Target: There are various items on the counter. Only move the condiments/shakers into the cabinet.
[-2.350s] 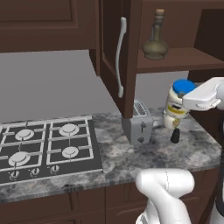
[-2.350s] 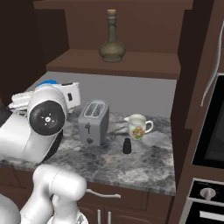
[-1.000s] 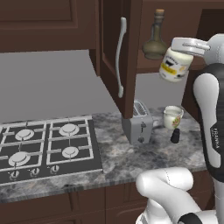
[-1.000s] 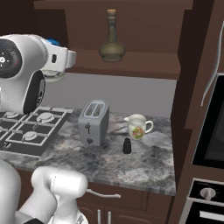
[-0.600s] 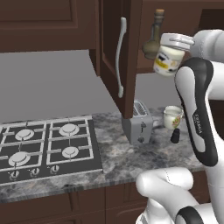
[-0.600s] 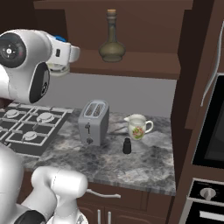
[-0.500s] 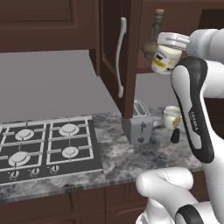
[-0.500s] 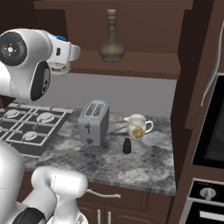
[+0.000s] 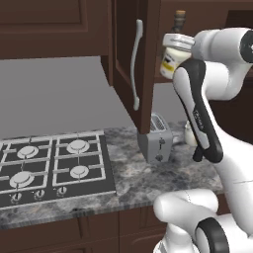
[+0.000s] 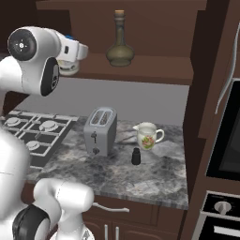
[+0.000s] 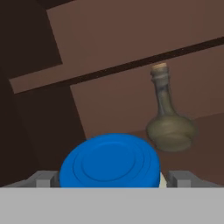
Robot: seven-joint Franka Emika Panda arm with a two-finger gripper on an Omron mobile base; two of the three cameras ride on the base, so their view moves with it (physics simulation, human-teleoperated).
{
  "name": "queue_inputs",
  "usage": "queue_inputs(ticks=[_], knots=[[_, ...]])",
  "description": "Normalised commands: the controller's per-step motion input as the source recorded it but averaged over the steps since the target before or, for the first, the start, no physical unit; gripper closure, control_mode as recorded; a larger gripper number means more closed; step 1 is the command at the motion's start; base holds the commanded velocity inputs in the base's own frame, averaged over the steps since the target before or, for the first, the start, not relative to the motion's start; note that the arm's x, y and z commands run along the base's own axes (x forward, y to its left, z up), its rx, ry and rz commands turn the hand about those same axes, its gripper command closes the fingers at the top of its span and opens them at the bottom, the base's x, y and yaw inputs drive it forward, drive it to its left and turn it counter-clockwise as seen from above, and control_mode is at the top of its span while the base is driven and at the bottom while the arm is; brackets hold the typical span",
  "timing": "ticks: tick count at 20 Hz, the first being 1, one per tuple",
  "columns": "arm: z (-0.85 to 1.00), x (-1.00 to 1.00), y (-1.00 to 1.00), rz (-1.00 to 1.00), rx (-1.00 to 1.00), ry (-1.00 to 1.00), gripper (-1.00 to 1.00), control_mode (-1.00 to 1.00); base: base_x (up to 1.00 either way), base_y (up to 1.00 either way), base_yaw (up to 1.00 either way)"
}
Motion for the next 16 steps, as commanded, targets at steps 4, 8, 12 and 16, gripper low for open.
queue_inputs(ticks=[4, 8, 12, 16], knots=[[-0.02, 0.61, 0.01, 0.00, 0.00, 0.08, 1.00, -1.00, 0.00, 0.00, 0.00], [-0.15, 0.56, 0.00, 0.00, -0.03, 0.08, 1.00, -1.00, 0.00, 0.00, 0.00], [-0.24, 0.38, 0.00, 0.00, -0.07, 0.03, 1.00, -1.00, 0.00, 0.00, 0.00], [-0.17, 0.28, 0.00, 0.00, -0.03, 0.00, 1.00, -1.00, 0.00, 0.00, 0.00]])
